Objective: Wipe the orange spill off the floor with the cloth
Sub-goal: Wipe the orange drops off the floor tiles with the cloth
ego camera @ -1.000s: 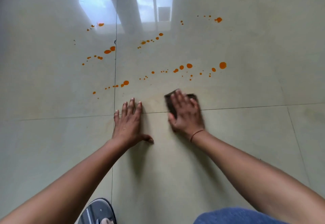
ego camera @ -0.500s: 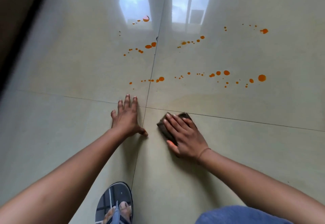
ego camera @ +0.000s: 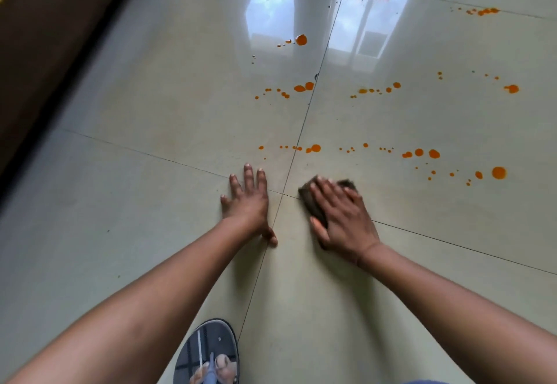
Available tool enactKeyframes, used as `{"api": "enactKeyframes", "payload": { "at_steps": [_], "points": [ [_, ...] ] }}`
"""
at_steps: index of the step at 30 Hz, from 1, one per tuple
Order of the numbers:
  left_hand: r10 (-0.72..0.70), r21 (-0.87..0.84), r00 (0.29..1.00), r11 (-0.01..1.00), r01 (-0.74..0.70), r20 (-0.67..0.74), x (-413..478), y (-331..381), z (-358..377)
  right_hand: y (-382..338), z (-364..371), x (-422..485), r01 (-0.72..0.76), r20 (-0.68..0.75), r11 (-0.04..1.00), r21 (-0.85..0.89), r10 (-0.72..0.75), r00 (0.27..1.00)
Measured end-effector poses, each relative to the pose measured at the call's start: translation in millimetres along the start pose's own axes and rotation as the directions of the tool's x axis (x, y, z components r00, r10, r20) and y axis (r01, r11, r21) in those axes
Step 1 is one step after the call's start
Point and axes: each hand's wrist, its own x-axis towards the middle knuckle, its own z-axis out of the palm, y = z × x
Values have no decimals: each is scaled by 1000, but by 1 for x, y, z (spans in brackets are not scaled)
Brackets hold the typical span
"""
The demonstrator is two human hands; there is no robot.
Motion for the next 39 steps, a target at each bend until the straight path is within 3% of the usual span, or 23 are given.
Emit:
{"api": "enactKeyframes", "payload": {
  "at_steps": [2, 5, 11, 15, 17, 21, 23, 26, 27, 28, 30, 32, 33, 37, 39],
  "points": [
    [-16, 3, 1000, 1000, 16, 6, 4, 2, 1, -5, -5, 57, -110, -1, 994, 1, 110, 994],
    [-20, 6, 1000, 1000, 20, 8, 5, 1, 1, -8, -14, 106, -149, 9, 989, -23, 149, 989],
    [-29, -8, 999, 1000, 29, 29, 5, 5, -1, -7, -7, 21, 29, 53, 1000, -5, -29, 998],
    [-38, -21, 998, 999, 39, 53, 8, 7, -1, 0, -19, 114, -256, -10, 967, -1, 256, 967],
    [-33, -31, 998, 999, 35, 58, 9, 8, -2, -3, -18, 123, -312, -4, 950, 11, 312, 950],
    [-25, -46, 998, 999, 27, 56, 8, 8, -4, -12, -9, 19, 93, 51, 996, -12, -92, 994],
    [-24, -63, 998, 998, 28, 67, 7, 8, -4, 7, -8, 20, 142, 24, 990, -14, -142, 990],
    [-28, -78, 997, 996, 34, 65, 8, 10, -3, 12, -17, 97, -290, -41, 956, 47, 292, 955],
    [-31, -83, 997, 996, 36, 66, 8, 9, -3, 2, -18, 115, -350, -33, 935, 61, 353, 935],
    [-33, -91, 998, 995, 38, 62, 7, 9, -4, -11, -16, 119, -313, -6, 948, 63, 314, 949],
    [-27, -95, 999, 995, 31, 42, 5, 6, -4, -29, -11, 91, -43, 36, 999, -10, 43, 998],
    [-15, -97, 1000, 995, 18, 25, 4, 3, -3, -15, -9, 45, 181, 95, 982, -45, -176, 980],
    [-14, -98, 1000, 995, 16, 15, 4, 2, -1, 0, -11, 41, 195, 90, 980, -47, -190, 978],
    [-14, -130, 1000, 991, 12, -14, 4, 2, 2, 2, -17, 116, -177, -1, 984, -21, 178, 984],
    [-14, -175, 999, 985, 5, -46, 2, -3, 5, -30, -11, 129, -109, 16, 994, -28, 110, 994]
  ]
}}
